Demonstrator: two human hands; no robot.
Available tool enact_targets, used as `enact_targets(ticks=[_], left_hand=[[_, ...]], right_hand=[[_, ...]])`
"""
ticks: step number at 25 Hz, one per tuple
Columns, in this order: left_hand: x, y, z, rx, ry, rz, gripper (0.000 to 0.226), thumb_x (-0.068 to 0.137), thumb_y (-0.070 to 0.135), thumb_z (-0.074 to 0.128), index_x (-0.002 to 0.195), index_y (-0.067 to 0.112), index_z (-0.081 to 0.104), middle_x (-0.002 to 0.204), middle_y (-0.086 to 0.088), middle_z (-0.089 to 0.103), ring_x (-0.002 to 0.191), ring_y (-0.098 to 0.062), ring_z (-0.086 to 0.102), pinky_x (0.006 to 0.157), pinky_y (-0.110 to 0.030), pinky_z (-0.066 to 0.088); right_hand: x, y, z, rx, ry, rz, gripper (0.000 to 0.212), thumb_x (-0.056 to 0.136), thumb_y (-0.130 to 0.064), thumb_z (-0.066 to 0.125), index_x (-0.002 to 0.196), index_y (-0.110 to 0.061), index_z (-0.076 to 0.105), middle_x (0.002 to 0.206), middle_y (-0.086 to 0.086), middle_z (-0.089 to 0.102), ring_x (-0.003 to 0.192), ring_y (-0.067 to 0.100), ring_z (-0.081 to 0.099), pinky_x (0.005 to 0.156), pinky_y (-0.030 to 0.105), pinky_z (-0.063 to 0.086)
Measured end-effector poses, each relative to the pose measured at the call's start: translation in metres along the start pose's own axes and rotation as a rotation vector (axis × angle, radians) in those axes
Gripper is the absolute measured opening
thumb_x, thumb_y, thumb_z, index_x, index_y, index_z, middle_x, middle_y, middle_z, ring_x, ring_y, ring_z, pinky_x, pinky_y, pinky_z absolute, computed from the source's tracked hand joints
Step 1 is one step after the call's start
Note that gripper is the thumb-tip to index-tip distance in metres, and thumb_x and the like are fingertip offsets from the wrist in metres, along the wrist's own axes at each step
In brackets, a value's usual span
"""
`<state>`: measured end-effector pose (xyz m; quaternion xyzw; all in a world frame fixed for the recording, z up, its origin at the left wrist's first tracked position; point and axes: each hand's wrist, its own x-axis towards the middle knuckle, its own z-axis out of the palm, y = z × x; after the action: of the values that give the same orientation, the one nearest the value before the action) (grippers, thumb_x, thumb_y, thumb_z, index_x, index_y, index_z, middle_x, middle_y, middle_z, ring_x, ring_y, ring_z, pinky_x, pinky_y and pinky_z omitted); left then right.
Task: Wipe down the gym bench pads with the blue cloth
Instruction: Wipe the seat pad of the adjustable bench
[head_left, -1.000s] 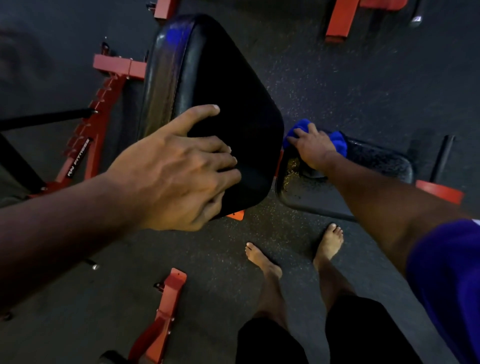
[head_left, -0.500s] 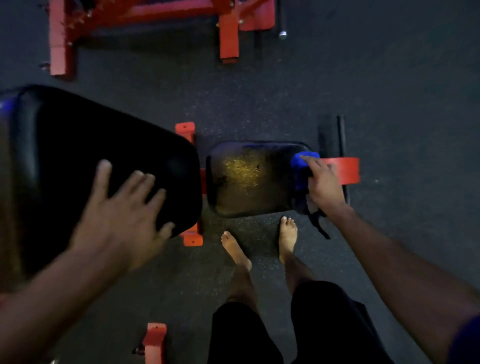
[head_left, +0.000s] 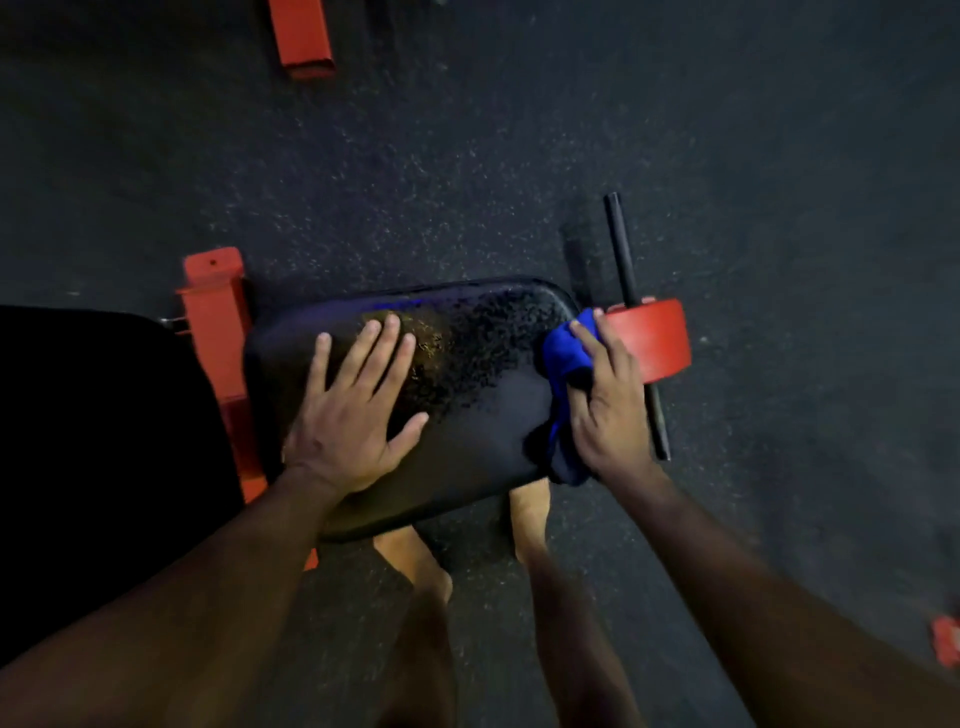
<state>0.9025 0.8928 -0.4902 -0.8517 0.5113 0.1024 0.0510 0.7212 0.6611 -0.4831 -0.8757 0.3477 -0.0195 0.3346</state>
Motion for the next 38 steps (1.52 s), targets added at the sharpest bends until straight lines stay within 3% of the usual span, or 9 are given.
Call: enact_targets(ticks=[9, 14, 18, 21, 25, 28, 32, 35, 38], left_hand=[[-0.003, -0.007, 0.011, -0.017, 0.102, 0.033, 0.08, 0.096, 0.054, 0.034, 0.161, 0.009, 0.022, 0.169, -0.013, 0.017, 0.156, -0.029, 0.016, 0.123, -0.063, 0.008], [-0.003, -0.008, 0.009, -0.051, 0.129, 0.032, 0.079, 0.097, 0.054, 0.034, 0.162, 0.009, 0.021, 0.169, -0.012, 0.016, 0.156, -0.028, 0.017, 0.123, -0.063, 0.009], [-0.003, -0.007, 0.011, -0.052, 0.144, 0.028, 0.079, 0.098, 0.054, 0.032, 0.162, 0.01, 0.02, 0.17, -0.012, 0.016, 0.156, -0.028, 0.018, 0.124, -0.062, 0.01], [-0.005, -0.007, 0.014, -0.052, 0.155, 0.026, 0.079, 0.098, 0.055, 0.031, 0.162, 0.01, 0.019, 0.17, -0.011, 0.013, 0.157, -0.027, 0.015, 0.124, -0.061, 0.01], [-0.005, -0.008, 0.015, -0.061, 0.154, 0.028, 0.079, 0.098, 0.054, 0.031, 0.162, 0.01, 0.018, 0.17, -0.01, 0.011, 0.157, -0.027, 0.013, 0.124, -0.062, 0.01], [-0.004, -0.007, 0.013, -0.061, 0.153, 0.03, 0.078, 0.099, 0.054, 0.032, 0.162, 0.01, 0.018, 0.17, -0.011, 0.012, 0.157, -0.027, 0.013, 0.124, -0.062, 0.011], [-0.005, -0.008, 0.014, -0.063, 0.156, 0.025, 0.078, 0.098, 0.053, 0.031, 0.162, 0.01, 0.018, 0.17, -0.011, 0.012, 0.157, -0.026, 0.013, 0.124, -0.061, 0.01], [-0.005, -0.007, 0.014, -0.071, 0.162, 0.021, 0.078, 0.098, 0.053, 0.031, 0.162, 0.011, 0.019, 0.171, -0.01, 0.011, 0.157, -0.026, 0.013, 0.124, -0.06, 0.008], [-0.004, -0.008, 0.014, -0.085, 0.176, 0.015, 0.078, 0.097, 0.052, 0.032, 0.162, 0.011, 0.02, 0.17, -0.009, 0.013, 0.157, -0.026, 0.015, 0.125, -0.059, 0.007]], right_hand=[[0.125, -0.023, -0.007, -0.084, -0.237, -0.206, 0.047, 0.09, -0.03, 0.045, 0.129, -0.007, 0.057, 0.125, 0.012, 0.063, 0.115, 0.029, 0.058, 0.099, 0.036, 0.041], [0.016, -0.011, -0.009, -0.063, 0.009, -0.044, 0.056, 0.088, -0.01, 0.055, 0.144, -0.013, 0.047, 0.151, 0.003, 0.043, 0.14, 0.015, 0.038, 0.106, 0.026, 0.027], [-0.068, -0.009, -0.001, -0.003, 0.023, 0.154, 0.066, 0.08, 0.002, 0.052, 0.145, -0.01, 0.044, 0.154, 0.012, 0.038, 0.142, -0.007, 0.02, 0.105, 0.011, 0.015], [-0.051, -0.011, -0.004, -0.016, 0.051, 0.153, 0.065, 0.078, 0.004, 0.05, 0.141, -0.013, 0.049, 0.15, 0.007, 0.045, 0.134, 0.005, 0.037, 0.103, 0.015, 0.022], [0.059, -0.025, -0.011, 0.004, 0.045, 0.015, 0.043, 0.085, -0.005, 0.05, 0.127, -0.009, 0.061, 0.126, 0.006, 0.065, 0.116, 0.021, 0.057, 0.098, 0.026, 0.039], [0.098, -0.031, -0.014, -0.053, -0.015, -0.059, 0.039, 0.087, -0.007, 0.051, 0.124, -0.007, 0.06, 0.118, 0.008, 0.067, 0.108, 0.023, 0.058, 0.088, 0.027, 0.038], [0.017, -0.008, -0.013, -0.066, 0.037, -0.062, 0.056, 0.084, -0.004, 0.053, 0.139, -0.008, 0.05, 0.142, 0.005, 0.052, 0.129, 0.02, 0.046, 0.105, 0.029, 0.032], [-0.06, 0.004, -0.012, 0.008, 0.01, 0.097, 0.055, 0.087, -0.008, 0.048, 0.142, -0.006, 0.047, 0.145, 0.01, 0.048, 0.134, 0.02, 0.041, 0.113, 0.022, 0.027], [-0.073, 0.005, -0.028, 0.07, -0.125, 0.186, 0.072, 0.07, 0.003, 0.046, 0.137, -0.019, 0.054, 0.14, 0.0, 0.051, 0.133, 0.017, 0.046, 0.114, 0.019, 0.028]])
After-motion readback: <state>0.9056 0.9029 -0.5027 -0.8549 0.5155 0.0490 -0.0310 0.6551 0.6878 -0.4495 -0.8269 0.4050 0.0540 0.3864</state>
